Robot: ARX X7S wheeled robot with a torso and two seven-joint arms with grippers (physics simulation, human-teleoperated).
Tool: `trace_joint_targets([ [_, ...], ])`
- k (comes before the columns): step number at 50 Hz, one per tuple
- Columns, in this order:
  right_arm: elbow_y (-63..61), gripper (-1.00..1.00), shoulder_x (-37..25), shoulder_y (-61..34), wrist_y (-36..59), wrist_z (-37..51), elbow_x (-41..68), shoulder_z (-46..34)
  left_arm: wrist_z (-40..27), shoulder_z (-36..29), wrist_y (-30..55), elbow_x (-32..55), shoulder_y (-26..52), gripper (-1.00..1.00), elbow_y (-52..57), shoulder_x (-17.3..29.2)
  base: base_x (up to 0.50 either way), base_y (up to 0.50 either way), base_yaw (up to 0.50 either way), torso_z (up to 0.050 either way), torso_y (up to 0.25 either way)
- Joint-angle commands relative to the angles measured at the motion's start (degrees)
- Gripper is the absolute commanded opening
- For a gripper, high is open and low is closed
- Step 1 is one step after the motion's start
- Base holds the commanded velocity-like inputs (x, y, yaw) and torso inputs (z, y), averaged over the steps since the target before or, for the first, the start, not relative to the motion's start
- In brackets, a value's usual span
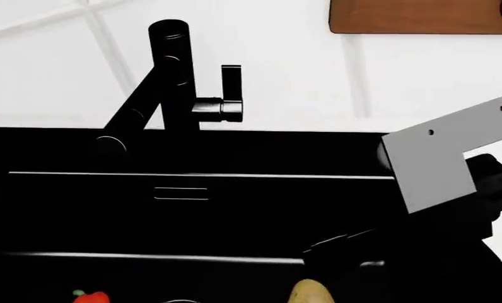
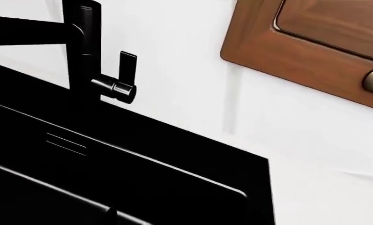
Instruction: Pick the vegetables from the sink and place them on the cutting board.
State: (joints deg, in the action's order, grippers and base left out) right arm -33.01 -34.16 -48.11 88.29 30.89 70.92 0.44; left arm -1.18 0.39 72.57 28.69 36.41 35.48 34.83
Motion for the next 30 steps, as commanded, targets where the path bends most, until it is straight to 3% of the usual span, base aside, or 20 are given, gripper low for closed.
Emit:
trace_joint_targets([
  [1, 1.6, 1.0, -2.3, 0.5, -0.9, 4.6, 7.4, -0.9, 1.1, -0.1, 0.9, 0.9, -1.3, 1.0, 0.7, 2.0, 0.49, 0.0, 0.0, 0.0, 0.0],
  [4, 1.5, 1.0, -2.6, 1.1, -1.7, 4.8, 7.7, -1.1, 1.1, -0.4, 1.0, 0.9, -1.0, 1.0, 0.4, 2.1, 0.49, 0.0, 0.0, 0.0, 0.0],
  [11, 5.6, 1.0, -1.7, 1.9, -0.3, 11.7, 14.5, -5.0, 0.1, -2.4, 2.6, 1.3, -3.6, 1.0, 1.5, 1.1, 0.01, 0.0, 0.0, 0.0, 0.0],
  [20, 14.3, 1.0, 1.7, 2.7, -6.7, 1.7, -0.1, -17.5, 0.6, -8.6, -2.7, -0.9, -8.8, 1.0, -5.4, -1.0, 0.0, 0.0, 0.0, 0.0, 0.0],
  [30, 30.2, 1.0, 6.0, 1.4, -17.6, -9.0, -13.0, -27.8, 1.9, -14.9, -7.1, -4.0, -3.7, 1.0, -18.7, -5.1, 0.0, 0.0, 0.0, 0.0, 0.0],
])
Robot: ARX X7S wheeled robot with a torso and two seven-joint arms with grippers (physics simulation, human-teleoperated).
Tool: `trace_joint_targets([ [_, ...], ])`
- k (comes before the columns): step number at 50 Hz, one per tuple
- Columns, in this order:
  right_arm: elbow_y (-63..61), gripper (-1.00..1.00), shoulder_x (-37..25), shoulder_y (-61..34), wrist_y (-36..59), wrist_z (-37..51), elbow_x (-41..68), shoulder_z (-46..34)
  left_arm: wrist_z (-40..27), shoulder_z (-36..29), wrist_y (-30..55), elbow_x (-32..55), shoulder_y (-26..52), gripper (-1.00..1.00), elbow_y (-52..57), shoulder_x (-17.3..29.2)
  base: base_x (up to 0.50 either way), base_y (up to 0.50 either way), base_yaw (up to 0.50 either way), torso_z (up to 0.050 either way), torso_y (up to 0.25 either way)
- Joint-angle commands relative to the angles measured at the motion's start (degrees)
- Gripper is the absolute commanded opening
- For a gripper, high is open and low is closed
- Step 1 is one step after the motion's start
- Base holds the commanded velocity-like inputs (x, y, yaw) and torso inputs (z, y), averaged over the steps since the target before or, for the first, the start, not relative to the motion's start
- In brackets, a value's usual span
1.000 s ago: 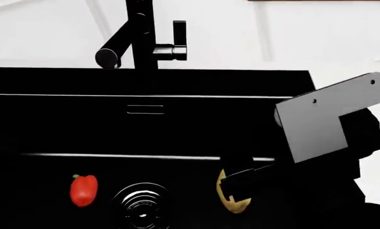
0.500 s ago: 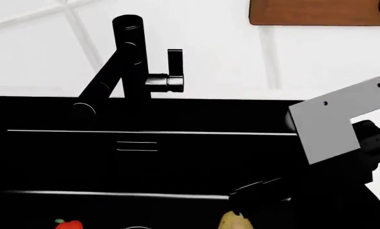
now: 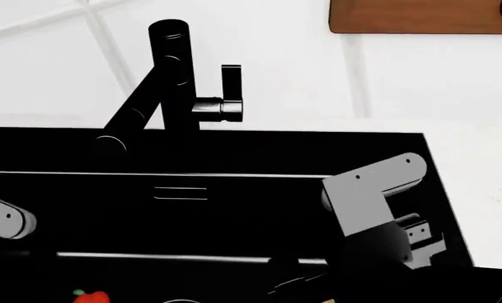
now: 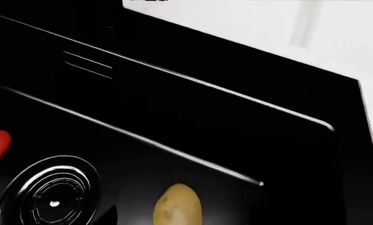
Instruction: Pick the vegetables from the sink and place them on the cutting board.
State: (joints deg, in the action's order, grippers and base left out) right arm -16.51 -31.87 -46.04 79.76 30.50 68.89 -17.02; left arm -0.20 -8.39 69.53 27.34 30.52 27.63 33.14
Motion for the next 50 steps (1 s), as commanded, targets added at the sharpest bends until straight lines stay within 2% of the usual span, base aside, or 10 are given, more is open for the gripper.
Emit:
trace_joint_targets([
  [1, 15.2, 1.0, 4.0, -0.4, -10.3, -9.7, -11.7, -10.8, 1.0, -6.8, -4.6, -3.0, 2.5, 1.0, -12.2, -3.8, 0.0, 0.0, 0.0, 0.0, 0.0],
  [12, 30.4, 1.0, 7.4, -0.8, -18.8, -17.1, -17.6, -14.2, 2.0, -12.4, -8.4, -5.7, 2.3, 1.0, -20.2, -5.8, 0.0, 0.0, 0.0, 0.0, 0.0],
  [27, 44.9, 1.0, 12.2, -4.0, -25.7, -22.7, -23.4, -18.4, 2.2, -12.4, -12.0, -6.8, 1.6, 1.0, -28.9, -6.6, 0.0, 0.0, 0.0, 0.0, 0.0],
  [35, 53.7, 1.0, 14.7, -5.7, -30.1, -25.7, -27.1, -21.0, 2.0, -12.5, -12.7, -7.0, 0.9, 1.0, -30.0, -6.6, 0.0, 0.0, 0.0, 0.0, 0.0],
  [39, 66.0, 1.0, 18.3, -7.9, -36.3, -30.3, -30.0, -22.5, 1.7, -12.4, -11.7, -6.6, 0.6, 1.0, -28.3, -6.4, 0.0, 0.0, 0.0, 0.0, 0.0],
  [45, 91.2, 1.0, 25.9, -13.3, -48.7, -39.2, -34.3, -23.9, 1.4, -12.2, -11.0, -6.4, 0.4, 1.0, -27.3, -6.2, 0.0, 0.0, 0.0, 0.0, 0.0],
  [50, 91.5, 1.0, 26.5, -11.6, -48.4, -40.3, -37.5, -20.2, 1.2, -12.2, -10.9, -6.3, 0.2, 1.0, -27.1, -6.1, 0.0, 0.0, 0.0, 0.0, 0.0],
])
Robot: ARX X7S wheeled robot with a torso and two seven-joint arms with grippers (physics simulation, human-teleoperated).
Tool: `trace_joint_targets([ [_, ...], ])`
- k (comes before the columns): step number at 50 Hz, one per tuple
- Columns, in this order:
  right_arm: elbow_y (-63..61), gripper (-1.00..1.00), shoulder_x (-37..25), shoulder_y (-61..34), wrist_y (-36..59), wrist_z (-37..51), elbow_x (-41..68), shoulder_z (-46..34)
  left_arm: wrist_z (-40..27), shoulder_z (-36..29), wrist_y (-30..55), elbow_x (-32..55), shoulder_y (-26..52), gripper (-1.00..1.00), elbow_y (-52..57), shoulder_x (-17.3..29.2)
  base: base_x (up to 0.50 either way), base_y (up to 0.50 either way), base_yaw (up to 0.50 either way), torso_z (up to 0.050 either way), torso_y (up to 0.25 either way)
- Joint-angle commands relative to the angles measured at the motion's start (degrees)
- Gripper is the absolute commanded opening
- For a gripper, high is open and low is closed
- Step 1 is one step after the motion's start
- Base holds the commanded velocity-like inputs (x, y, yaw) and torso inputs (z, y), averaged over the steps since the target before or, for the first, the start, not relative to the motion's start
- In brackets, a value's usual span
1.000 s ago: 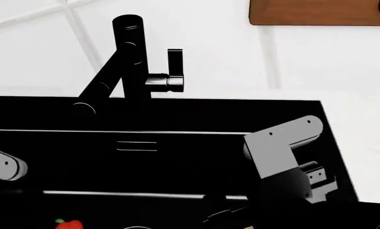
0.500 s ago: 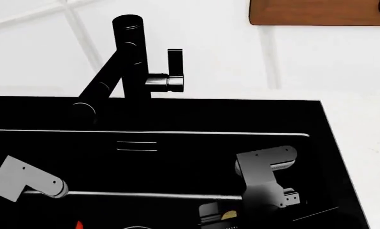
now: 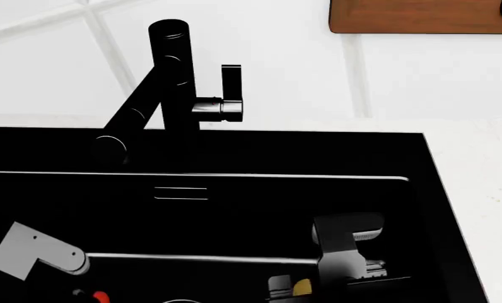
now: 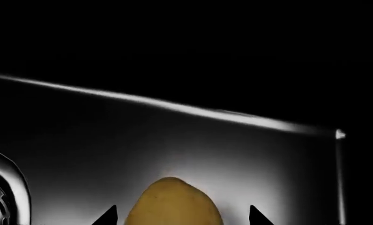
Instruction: Pick the vegetables from the sink and place them on the cutting board.
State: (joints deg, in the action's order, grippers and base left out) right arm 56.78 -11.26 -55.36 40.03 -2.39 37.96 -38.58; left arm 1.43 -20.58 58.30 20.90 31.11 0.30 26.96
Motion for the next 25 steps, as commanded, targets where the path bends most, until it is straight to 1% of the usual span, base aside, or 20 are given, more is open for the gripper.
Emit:
trace_joint_targets([
  [1, 18.2, 1.0, 6.0, -1.8, -8.6, -7.6, -7.2, 2.4, -0.4, 0.0, 0.3, 0.1, -0.3, 1.0, 0.1, 0.0, 0.0, 0.0, 0.0, 0.0, 0.0],
  [12, 18.2, 1.0, 6.0, 1.5, -8.1, -10.0, -16.9, 13.3, -0.3, 0.0, -0.1, 0.3, -0.8, 1.0, 0.2, 0.2, 0.0, 0.0, 0.0, 0.0, 0.0],
  [13, 18.2, -1.0, 6.2, 1.4, -8.0, -10.5, -17.5, 14.2, -0.4, 0.0, -0.1, 0.3, -0.9, 1.0, 0.2, 0.2, 0.0, 0.0, 0.0, 0.0, 0.0],
  [18, 18.1, -1.0, 6.5, 0.9, -8.9, -10.6, -21.1, 17.0, -0.5, 0.0, -0.3, 0.3, -1.0, 1.0, 0.0, 0.0, 0.0, 0.0, 0.0, 0.0, 0.0],
  [22, 16.1, -1.0, 6.6, -0.2, -8.5, -11.1, -21.7, 17.2, -0.5, -0.1, -0.5, 0.3, -1.0, 1.0, -0.4, -0.2, 0.0, 0.0, 0.0, 0.0, 0.0],
  [23, 7.5, -1.0, 5.2, 2.4, -3.0, -9.7, -21.1, 17.1, -0.5, -0.1, -0.4, 0.4, -0.9, 1.0, -0.2, -0.3, 0.0, 0.0, 0.0, 0.0, 0.0],
  [25, -7.4, -1.0, 3.2, 5.8, 4.6, -7.7, -19.5, 17.5, -0.5, 0.0, -0.2, 0.5, -0.9, 1.0, 0.2, -0.1, 0.0, 0.0, 0.0, 0.0, 0.0],
])
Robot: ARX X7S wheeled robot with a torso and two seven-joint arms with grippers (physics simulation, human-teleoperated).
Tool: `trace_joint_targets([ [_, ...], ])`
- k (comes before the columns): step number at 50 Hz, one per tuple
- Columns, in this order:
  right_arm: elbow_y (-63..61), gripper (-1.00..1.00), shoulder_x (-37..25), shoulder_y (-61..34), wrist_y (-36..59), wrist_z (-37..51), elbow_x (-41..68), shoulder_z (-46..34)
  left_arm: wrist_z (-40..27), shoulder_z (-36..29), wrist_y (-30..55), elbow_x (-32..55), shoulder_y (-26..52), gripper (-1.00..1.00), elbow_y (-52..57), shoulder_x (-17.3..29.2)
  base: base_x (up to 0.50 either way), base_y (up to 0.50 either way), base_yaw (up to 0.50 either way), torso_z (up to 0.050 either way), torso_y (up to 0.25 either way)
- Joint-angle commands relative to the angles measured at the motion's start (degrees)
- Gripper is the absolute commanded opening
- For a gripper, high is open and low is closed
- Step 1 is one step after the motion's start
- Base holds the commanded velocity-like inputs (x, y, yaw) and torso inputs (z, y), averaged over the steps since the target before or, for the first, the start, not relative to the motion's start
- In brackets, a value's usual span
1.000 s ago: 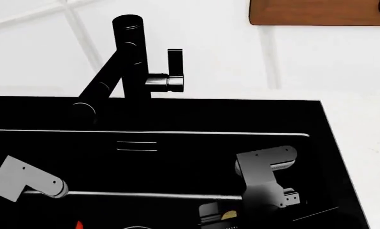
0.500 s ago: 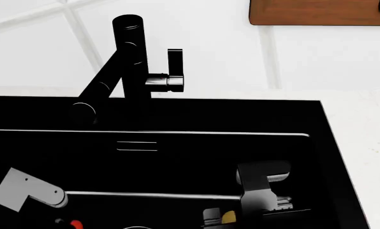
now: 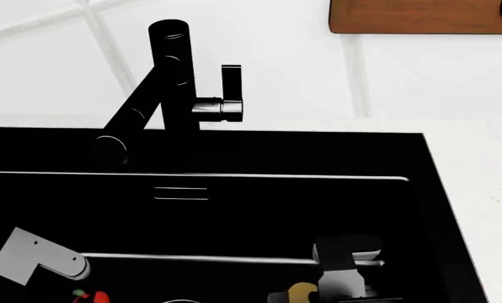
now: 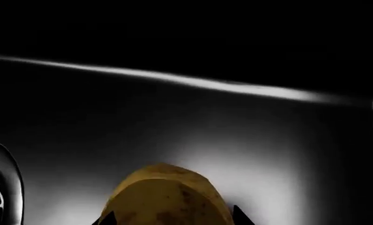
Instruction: Pick the vegetables from the sink and place them on the cutting board.
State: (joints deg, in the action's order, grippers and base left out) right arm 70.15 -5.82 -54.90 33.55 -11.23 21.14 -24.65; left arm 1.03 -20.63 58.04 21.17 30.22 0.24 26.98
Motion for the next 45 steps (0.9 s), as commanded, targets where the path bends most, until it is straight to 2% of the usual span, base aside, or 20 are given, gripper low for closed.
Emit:
trace_joint_targets([
  [1, -26.3, -1.0, -3.0, 6.2, 14.2, 1.9, -2.2, 3.6, -0.2, -0.1, 0.3, 0.2, 0.1, 1.0, 0.4, -0.2, 0.0, 0.0, 0.0, 0.0, 0.0],
  [6, -45.1, -1.0, -5.1, 7.8, 25.9, 4.5, 1.0, 4.5, -0.1, 0.3, 0.2, 0.4, -0.3, 1.0, 0.7, 0.4, 0.0, 0.0, 0.0, 0.0, 0.0],
  [15, -67.5, -1.0, -5.6, 15.4, 31.9, 12.8, 4.2, 10.7, -0.4, 0.0, -0.5, 0.1, -0.8, 1.0, -0.3, 0.2, 0.0, 0.0, 0.0, 0.0, 0.0],
  [20, -78.0, -1.0, -6.1, 14.3, 38.7, 15.3, 7.1, 14.2, -0.6, -0.9, -0.3, -0.2, -0.7, 1.0, -0.5, -0.4, 0.0, 0.0, 0.0, 0.0, 0.0],
  [29, -86.2, -1.0, -5.9, 12.0, 45.4, 17.3, 10.8, 19.5, 1.0, -4.0, -4.1, -1.9, 1.8, 1.0, -8.2, -3.1, 0.0, 0.0, 0.0, 0.0, 0.0],
  [39, -96.9, -1.0, -5.2, 8.4, 55.0, 20.3, 15.1, 23.3, 3.0, -6.7, -11.8, -4.6, 5.9, 1.0, -23.9, -7.3, 0.0, 0.0, 0.0, 0.0, 0.0],
  [45, -97.7, -1.0, -8.1, 6.1, 56.2, 32.0, 30.8, 26.2, 3.1, -9.0, -16.9, -7.2, 7.6, 1.0, -33.4, -9.7, 0.0, 0.0, 0.0, 0.0, 0.0],
])
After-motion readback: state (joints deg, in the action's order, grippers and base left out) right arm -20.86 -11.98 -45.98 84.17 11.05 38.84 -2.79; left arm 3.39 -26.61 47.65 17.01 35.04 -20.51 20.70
